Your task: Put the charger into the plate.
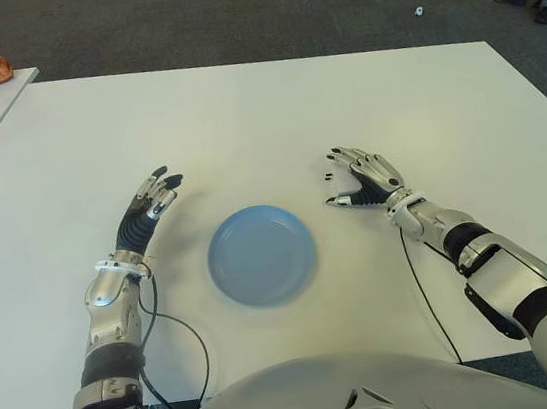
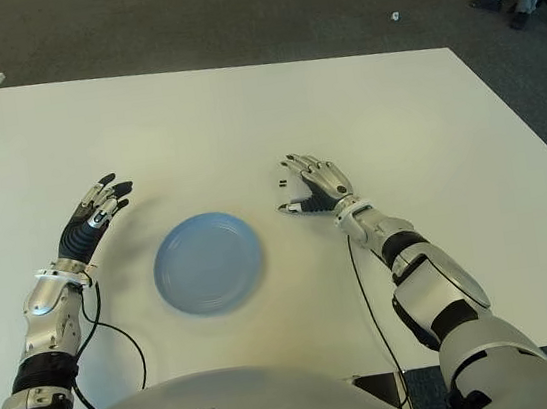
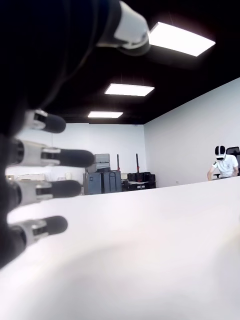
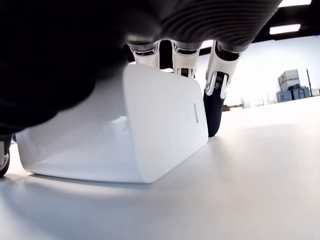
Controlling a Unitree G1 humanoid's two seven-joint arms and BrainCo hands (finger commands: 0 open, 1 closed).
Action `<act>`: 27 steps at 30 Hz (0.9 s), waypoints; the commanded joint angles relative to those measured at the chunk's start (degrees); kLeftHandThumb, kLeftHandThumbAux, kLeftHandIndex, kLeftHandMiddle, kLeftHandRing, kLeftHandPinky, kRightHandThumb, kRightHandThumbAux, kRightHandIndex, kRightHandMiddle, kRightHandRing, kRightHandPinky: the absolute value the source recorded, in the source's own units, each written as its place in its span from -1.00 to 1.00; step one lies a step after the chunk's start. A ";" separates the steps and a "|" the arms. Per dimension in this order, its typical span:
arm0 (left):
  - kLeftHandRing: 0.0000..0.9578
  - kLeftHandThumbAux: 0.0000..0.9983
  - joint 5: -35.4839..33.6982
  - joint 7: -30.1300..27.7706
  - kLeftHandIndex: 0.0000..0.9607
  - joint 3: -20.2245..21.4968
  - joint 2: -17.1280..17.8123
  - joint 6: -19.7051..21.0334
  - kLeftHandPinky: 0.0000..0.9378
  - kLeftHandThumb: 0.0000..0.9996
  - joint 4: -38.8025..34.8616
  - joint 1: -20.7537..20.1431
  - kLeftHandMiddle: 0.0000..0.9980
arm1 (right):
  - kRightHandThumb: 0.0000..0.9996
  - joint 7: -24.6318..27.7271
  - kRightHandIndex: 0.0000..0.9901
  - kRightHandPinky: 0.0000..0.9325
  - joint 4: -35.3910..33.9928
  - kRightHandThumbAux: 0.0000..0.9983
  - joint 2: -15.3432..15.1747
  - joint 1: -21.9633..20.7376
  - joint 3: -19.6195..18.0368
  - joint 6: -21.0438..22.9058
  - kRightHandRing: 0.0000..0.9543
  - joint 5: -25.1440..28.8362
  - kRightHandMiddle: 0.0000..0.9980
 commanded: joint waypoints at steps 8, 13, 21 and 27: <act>-0.71 -0.16 -0.38 -0.38 -0.83 0.73 0.32 1.58 -0.96 -1.00 0.05 -0.32 -0.60 | -0.19 2.88 -0.86 -0.65 1.63 -0.26 0.32 2.84 0.35 0.58 -0.81 -0.28 -0.84; -0.73 -0.15 -0.44 -0.83 -0.84 1.05 0.36 1.57 -0.99 -1.00 0.33 -0.51 -0.61 | -0.21 2.53 -0.88 -0.66 1.68 -0.27 0.24 2.92 0.56 0.59 -0.82 -0.55 -0.85; -0.74 -0.14 -0.55 -1.40 -0.83 1.34 0.59 1.48 -0.98 -1.00 0.77 -0.81 -0.62 | -0.20 1.97 -0.88 -0.64 1.61 -0.26 0.17 3.03 0.87 0.80 -0.81 -0.94 -0.84; -0.71 -0.16 -0.33 -1.04 -0.83 1.35 0.64 1.53 -0.96 -1.00 0.76 -0.78 -0.60 | -0.17 1.68 -0.87 -0.63 1.55 -0.23 0.09 3.12 1.02 0.76 -0.80 -1.03 -0.83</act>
